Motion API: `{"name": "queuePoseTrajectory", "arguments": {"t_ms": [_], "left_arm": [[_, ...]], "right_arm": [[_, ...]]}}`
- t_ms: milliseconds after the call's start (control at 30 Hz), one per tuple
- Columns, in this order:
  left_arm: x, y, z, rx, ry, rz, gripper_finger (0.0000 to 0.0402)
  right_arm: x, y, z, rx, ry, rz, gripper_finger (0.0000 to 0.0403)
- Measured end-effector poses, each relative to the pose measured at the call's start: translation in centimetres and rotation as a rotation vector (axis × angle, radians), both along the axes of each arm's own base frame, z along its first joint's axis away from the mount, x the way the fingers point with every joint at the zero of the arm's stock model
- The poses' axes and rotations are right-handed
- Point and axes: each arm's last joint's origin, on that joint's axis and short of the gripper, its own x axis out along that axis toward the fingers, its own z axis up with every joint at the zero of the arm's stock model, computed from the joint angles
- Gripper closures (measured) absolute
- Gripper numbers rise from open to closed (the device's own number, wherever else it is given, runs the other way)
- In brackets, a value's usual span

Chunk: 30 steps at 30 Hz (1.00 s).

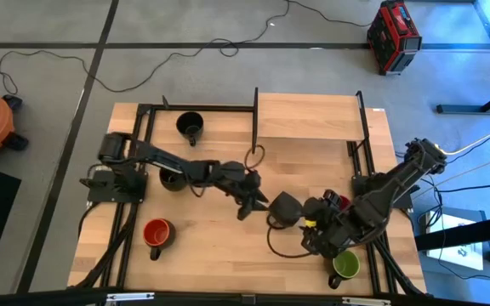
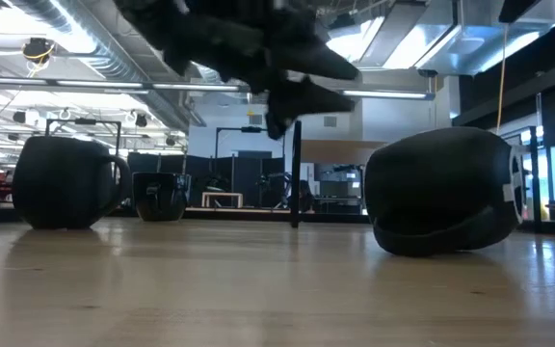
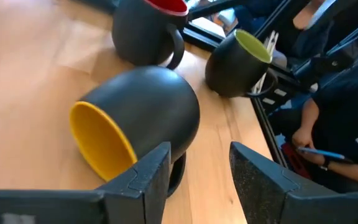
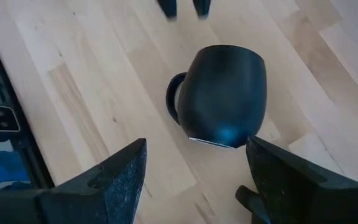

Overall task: Place coffee mugs
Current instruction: Put the yellow mug on the shelf

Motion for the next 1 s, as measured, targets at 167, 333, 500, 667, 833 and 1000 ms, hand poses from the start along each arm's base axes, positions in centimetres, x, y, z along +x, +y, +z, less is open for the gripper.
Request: {"name": "queuePoseTrajectory", "arguments": {"t_ms": [167, 333, 500, 667, 833, 1000], "left_arm": [[1.7, -0.5, -1.9, 0.002, 0.041, -0.006, 0.0241], [2.0, -0.3, -2.8, -0.004, 0.065, 0.037, 0.0241], [2.2, -0.2, -3.5, 0.021, 0.072, 0.089, 0.0241], [2.7, -0.4, -4.7, -0.002, 0.047, 0.044, 0.0241], [3.3, -1.0, -5.4, -0.025, -0.024, -0.008, 0.0241], [3.7, -1.6, -5.9, -0.033, -0.111, -0.024, 0.0241]], "right_arm": [[-0.6, 0.7, 0.0, -0.003, 0.003, 0.031, 0.0139], [-1.2, 1.2, 0.0, 0.0, 0.005, 0.044, 0.0139], [-1.2, 1.2, 0.0, -0.002, 0.014, 0.047, 0.0139], [-1.3, 1.2, 0.0, -0.014, 0.019, 0.066, 0.0139], [-1.2, 1.2, 0.0, -0.016, 0.02, 0.067, 0.0139], [-1.2, 1.1, 0.0, -0.022, 0.015, 0.065, 0.0139]]}}
